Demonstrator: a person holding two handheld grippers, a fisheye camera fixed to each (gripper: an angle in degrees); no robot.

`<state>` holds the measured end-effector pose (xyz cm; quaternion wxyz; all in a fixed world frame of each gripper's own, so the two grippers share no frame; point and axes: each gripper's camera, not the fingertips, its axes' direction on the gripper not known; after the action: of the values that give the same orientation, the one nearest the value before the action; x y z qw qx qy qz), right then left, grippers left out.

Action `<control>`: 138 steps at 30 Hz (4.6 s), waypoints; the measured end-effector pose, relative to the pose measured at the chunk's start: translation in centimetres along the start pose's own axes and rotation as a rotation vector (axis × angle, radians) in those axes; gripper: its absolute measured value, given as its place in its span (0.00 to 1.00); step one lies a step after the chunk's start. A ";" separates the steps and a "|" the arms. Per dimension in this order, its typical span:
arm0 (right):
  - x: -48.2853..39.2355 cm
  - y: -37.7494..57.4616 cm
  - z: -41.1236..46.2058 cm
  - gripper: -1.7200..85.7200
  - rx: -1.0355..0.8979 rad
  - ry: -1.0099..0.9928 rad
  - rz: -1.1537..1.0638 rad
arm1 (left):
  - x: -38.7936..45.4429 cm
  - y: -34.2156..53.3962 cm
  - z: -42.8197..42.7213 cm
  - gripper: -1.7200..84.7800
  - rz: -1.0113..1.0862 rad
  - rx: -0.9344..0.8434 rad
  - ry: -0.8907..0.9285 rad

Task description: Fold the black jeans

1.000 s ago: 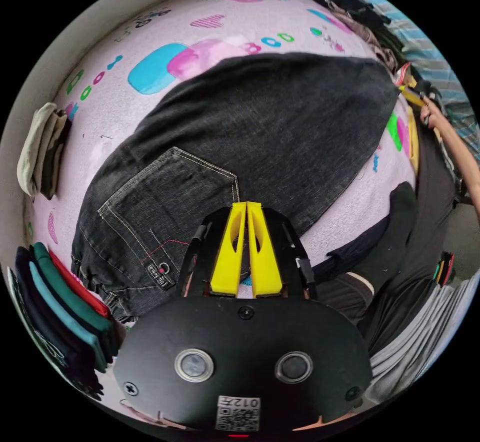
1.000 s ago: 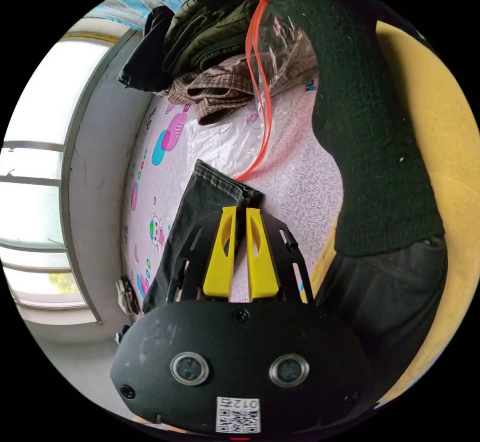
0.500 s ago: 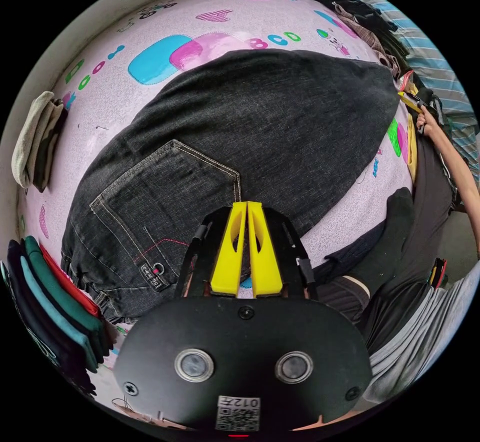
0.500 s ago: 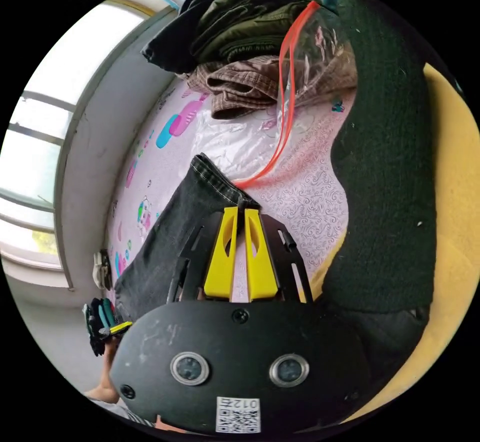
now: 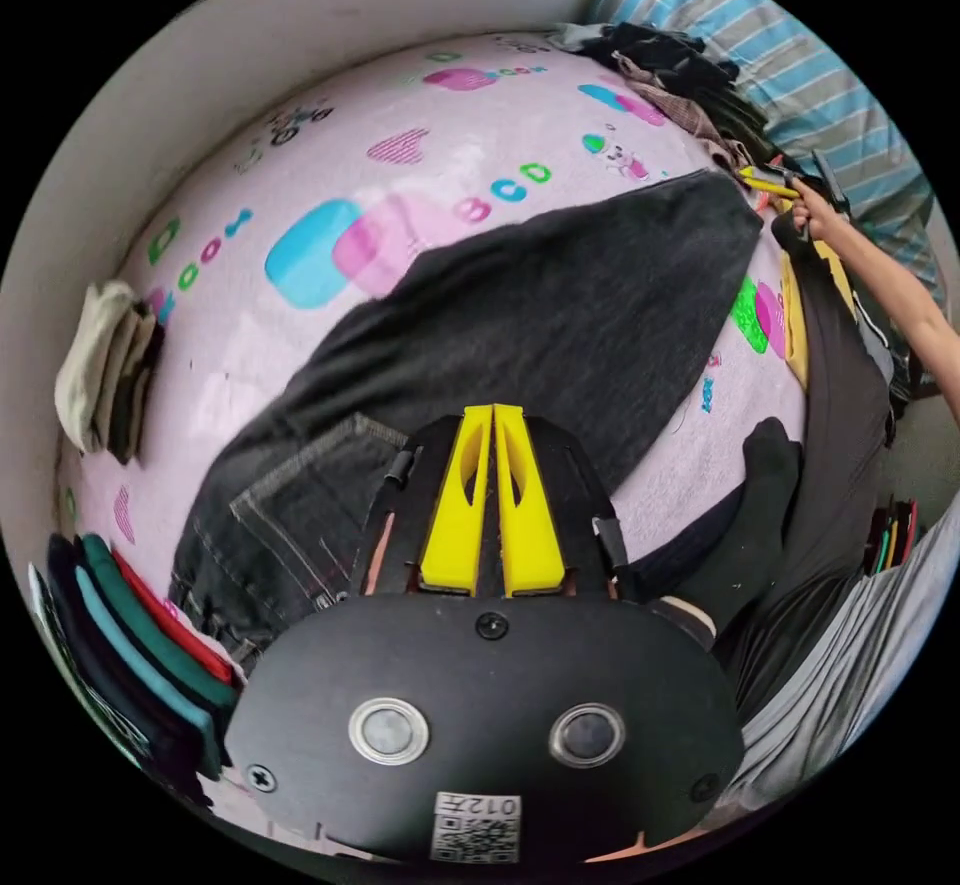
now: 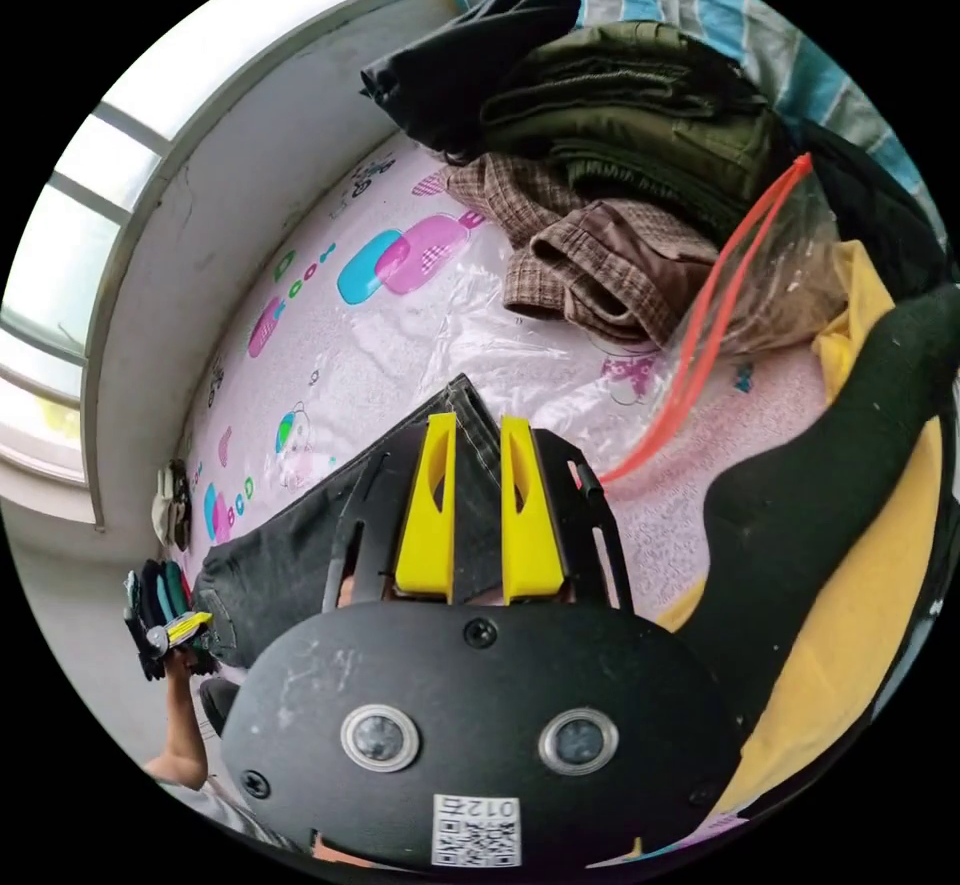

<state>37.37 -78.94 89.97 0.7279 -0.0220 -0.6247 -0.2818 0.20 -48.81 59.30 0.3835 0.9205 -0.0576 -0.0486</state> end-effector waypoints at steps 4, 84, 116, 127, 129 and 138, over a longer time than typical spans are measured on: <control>-0.4 -2.0 4.5 0.11 -0.110 -0.003 -0.019 | 2.7 -4.2 1.3 0.03 0.118 -0.021 -0.051; -31.3 36.2 69.4 0.09 -0.419 -0.227 -1.033 | -16.0 12.7 -6.8 0.05 0.138 0.213 0.170; -30.9 30.7 88.4 0.10 -0.743 -0.501 -1.007 | -17.3 19.1 -15.3 0.02 0.194 0.549 -0.007; -31.8 31.8 92.8 0.01 -0.615 -0.308 -1.126 | -21.6 15.8 -15.3 0.03 -0.054 0.475 -0.003; -32.1 32.4 94.1 0.01 -0.609 -0.260 -1.139 | -22.7 15.6 -15.4 0.03 -0.077 0.475 0.075; -32.2 34.7 98.4 0.01 -0.571 -0.111 -1.131 | -23.2 11.4 -12.0 0.03 -0.023 0.142 0.222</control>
<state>-37.61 0.37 92.88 0.3983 0.1036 -0.4768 -0.7767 -21.91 -45.03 76.88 0.3209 0.9456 -0.0076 0.0533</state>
